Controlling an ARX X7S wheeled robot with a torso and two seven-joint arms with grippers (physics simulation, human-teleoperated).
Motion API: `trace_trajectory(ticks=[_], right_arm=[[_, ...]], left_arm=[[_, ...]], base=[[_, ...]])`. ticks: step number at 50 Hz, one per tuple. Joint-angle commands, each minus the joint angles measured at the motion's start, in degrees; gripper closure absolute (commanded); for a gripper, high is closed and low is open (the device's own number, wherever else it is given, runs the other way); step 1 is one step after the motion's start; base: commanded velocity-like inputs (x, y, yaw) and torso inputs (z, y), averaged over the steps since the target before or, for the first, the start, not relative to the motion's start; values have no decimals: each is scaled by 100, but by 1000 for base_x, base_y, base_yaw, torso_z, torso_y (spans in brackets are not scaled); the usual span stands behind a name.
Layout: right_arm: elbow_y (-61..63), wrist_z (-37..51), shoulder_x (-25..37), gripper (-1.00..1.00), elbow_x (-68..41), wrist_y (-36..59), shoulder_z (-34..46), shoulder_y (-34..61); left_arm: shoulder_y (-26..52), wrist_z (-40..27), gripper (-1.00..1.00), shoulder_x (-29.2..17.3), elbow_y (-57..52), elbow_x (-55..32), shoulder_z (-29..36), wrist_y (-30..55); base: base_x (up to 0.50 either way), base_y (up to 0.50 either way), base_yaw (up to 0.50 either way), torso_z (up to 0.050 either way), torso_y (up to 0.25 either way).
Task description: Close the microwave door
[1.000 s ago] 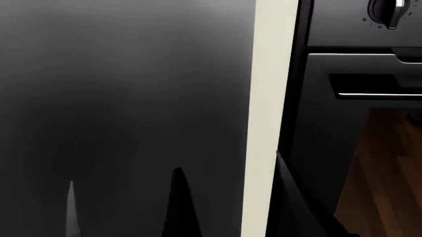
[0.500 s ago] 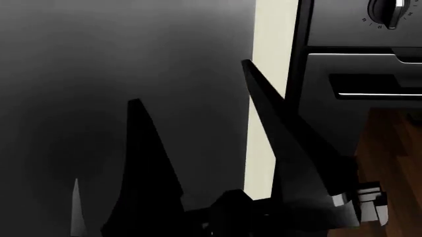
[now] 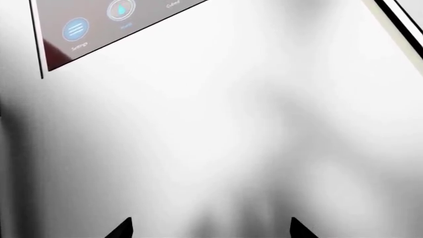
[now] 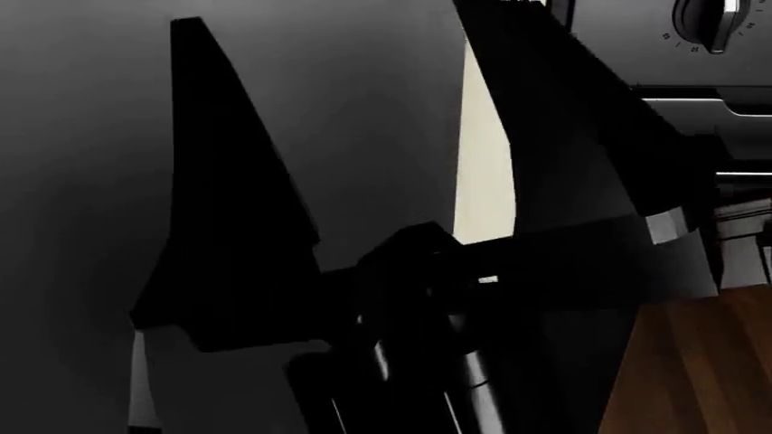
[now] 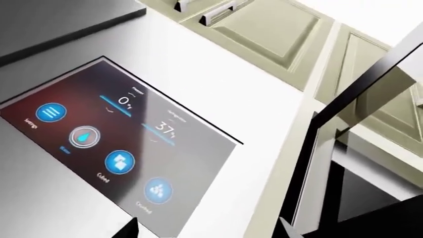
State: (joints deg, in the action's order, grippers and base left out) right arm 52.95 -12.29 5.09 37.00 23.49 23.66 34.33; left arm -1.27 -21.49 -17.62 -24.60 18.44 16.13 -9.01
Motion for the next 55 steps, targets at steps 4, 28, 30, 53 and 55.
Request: trace_trajectory(ticks=[4,28,30,53,55], right_arm=[[169,-733,-262,-100,522,893,225,1236],[-460,-964,-247,-100,319,1829,-66,3299],[-455,-957,-230,-100,304,1869,-66,3340],[-1643,-180,-27,-100,-415,1479,-633,3794],[-1667,-182,-11,-100,-430,1495,-636,3853]], left_arm=[[77,7,-100,-29,19,-31,25,30],[102,-48,-100,-81,59,-97,52,-16],[107,-51,-100,-82,62,-87,63,-16],[224,1,-100,-146,12,-159,47,121],[234,0,-100,-146,19,-155,55,123]], base=[[0,0,0,0,0],[0,0,0,0,0],[0,0,0,0,0],[0,0,0,0,0],[0,0,0,0,0]])
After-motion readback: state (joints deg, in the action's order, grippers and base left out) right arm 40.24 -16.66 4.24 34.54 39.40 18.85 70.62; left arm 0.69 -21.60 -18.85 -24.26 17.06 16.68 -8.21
